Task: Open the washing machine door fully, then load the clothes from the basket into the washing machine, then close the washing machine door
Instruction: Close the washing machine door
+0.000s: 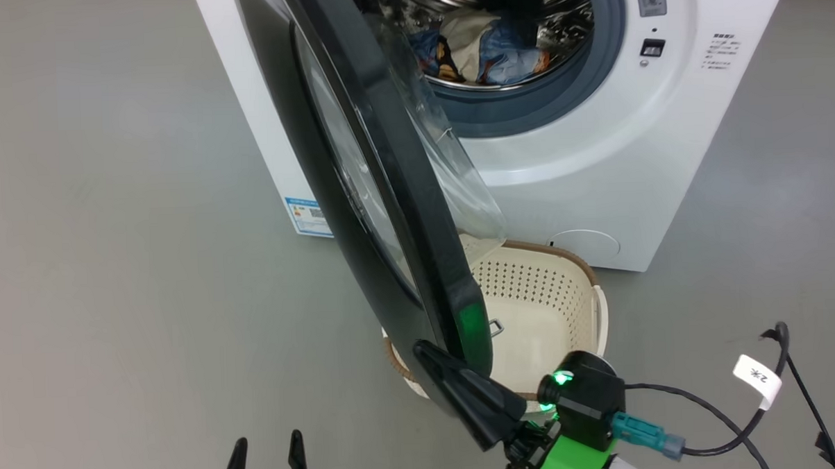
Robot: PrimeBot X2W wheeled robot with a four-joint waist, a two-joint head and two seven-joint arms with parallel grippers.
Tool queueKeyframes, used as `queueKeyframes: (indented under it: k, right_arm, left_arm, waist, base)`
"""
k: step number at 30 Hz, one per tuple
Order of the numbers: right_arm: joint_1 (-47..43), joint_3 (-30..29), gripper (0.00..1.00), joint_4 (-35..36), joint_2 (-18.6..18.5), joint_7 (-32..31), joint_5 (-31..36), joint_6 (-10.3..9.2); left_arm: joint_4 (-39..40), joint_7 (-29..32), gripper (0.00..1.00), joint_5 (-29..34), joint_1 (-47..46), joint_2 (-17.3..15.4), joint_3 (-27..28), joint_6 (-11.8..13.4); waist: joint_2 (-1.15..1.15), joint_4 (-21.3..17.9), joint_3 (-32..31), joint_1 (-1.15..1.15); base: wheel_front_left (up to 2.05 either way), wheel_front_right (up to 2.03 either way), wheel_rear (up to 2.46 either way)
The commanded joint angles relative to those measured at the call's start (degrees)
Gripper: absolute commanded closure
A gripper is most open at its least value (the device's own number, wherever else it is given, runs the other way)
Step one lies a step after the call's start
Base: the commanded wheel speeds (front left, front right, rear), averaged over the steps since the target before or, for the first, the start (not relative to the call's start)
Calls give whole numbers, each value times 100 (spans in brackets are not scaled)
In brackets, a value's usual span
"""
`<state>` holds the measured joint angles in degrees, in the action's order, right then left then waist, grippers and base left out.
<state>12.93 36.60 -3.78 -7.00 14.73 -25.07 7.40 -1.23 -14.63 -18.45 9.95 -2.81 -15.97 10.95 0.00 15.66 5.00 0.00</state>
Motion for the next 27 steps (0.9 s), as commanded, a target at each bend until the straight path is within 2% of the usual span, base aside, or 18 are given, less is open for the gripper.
queueKeyframes:
  k: [1, 27]
  right_arm:
    - [-23, 43, 100, 135, 67, 27, -71, 9]
    - [184, -655, 100, 183, -36, 27, -124, 9]
  left_arm:
    - [176, -37, 0, -8, -274, -7, 143, 66]
    - [355, -37, 0, -112, -385, -7, -112, 287]
  waist:
    - [0, 43, 55, 0]
    - [0, -50, 392, 0]
  base:
    - [0, 0, 0]
    - [0, 0, 0]
